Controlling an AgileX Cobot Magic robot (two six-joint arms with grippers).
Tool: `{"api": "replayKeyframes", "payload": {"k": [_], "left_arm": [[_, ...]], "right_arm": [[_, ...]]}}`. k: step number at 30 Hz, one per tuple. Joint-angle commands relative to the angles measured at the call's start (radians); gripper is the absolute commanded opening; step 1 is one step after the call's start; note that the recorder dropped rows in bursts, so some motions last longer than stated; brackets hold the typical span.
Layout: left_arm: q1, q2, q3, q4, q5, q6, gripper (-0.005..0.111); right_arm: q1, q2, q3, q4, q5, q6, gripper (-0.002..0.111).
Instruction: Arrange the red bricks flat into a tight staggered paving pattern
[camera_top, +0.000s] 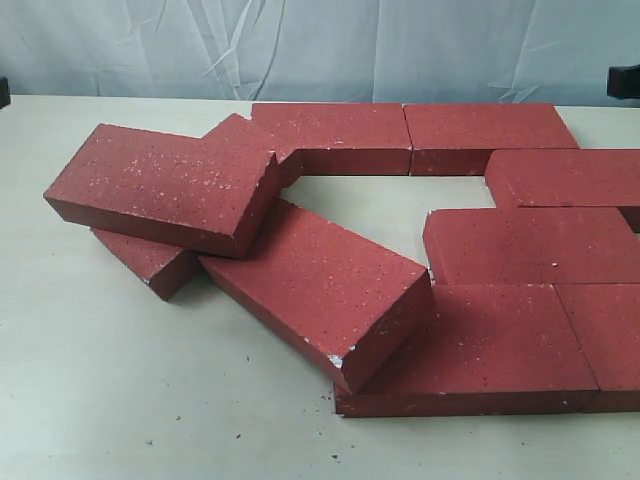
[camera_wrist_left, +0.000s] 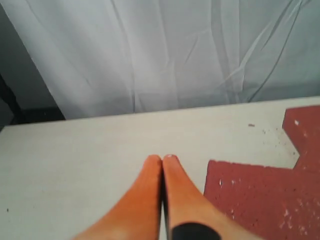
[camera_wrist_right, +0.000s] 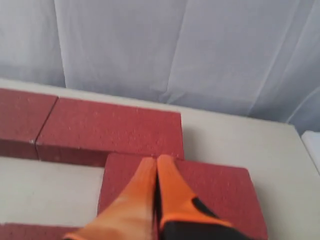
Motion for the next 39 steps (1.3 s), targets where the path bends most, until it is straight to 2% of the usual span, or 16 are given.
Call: {"api": "replayKeyframes", "payload": {"k": [1,4,8,10,11,12,13,15,17,20,23,32,39], "left_arm": [[-0.002,0.067,-0.063,0.012,0.157,-0.001,0.000],[-0.004,0.079,-0.096,0.012,0.273,-0.001,0.000],[-0.056,0.079,-0.116,0.008,0.406,0.033,0.000],[-0.123,0.079,-0.116,-0.041,0.462,0.117,0.000],[-0.175,0.079,-0.116,-0.110,0.502,0.224,0.000],[-0.198,0.079,-0.116,-0.161,0.516,0.278,0.000],[-0.240,0.079,-0.116,-0.267,0.554,0.420,0.000],[-0.281,0.081,-0.116,-0.388,0.619,0.588,0.000],[-0.298,0.097,-0.116,-0.486,0.702,0.703,0.000],[-0.330,0.139,-0.116,-0.676,0.832,0.971,0.000],[-0.356,0.164,-0.116,-0.743,0.864,1.080,0.000],[-0.445,0.312,-0.184,-0.734,0.962,1.088,0.000],[-0.471,0.423,-0.224,-0.748,0.972,1.089,0.000]], "right_arm": [[0.068,0.063,-0.070,0.009,0.206,-0.053,-0.001],[0.124,0.084,-0.084,0.018,0.249,-0.080,-0.001],[0.196,0.092,-0.095,0.098,0.320,-0.204,-0.001],[0.250,0.092,-0.126,0.303,0.440,-0.442,-0.001],[0.280,0.092,-0.138,0.501,0.534,-0.675,-0.001],[0.291,0.092,-0.138,0.606,0.571,-0.770,-0.001],[0.314,0.092,-0.138,0.777,0.656,-0.988,-0.001],[0.347,0.092,-0.138,0.927,0.714,-1.166,-0.001],[0.400,0.092,-0.136,0.982,0.732,-1.221,-0.001],[0.508,0.134,-0.131,0.955,0.771,-1.221,-0.001],[0.561,0.177,-0.131,0.904,0.785,-1.221,-0.001],[0.586,0.270,-0.131,0.788,0.842,-1.177,-0.001],[0.586,0.270,-0.131,0.702,0.721,-1.071,-0.001]]}}
